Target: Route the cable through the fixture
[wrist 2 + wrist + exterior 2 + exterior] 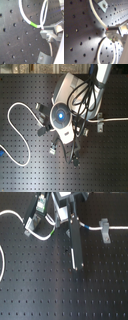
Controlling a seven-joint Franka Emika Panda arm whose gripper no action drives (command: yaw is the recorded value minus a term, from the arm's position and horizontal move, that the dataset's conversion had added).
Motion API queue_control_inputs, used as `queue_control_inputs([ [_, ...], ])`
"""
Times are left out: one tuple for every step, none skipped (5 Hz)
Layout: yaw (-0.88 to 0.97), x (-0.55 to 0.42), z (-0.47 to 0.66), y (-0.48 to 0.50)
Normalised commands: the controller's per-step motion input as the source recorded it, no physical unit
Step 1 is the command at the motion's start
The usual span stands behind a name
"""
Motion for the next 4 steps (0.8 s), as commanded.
queue_control_inputs([
  [0.00,-0.029,0.00,-0.013],
  [0.18,-0.013,-0.25,-0.012],
  [0.19,0.040,-0.49,-0.076],
  [0.01,0.133,-0.36,-0.279],
])
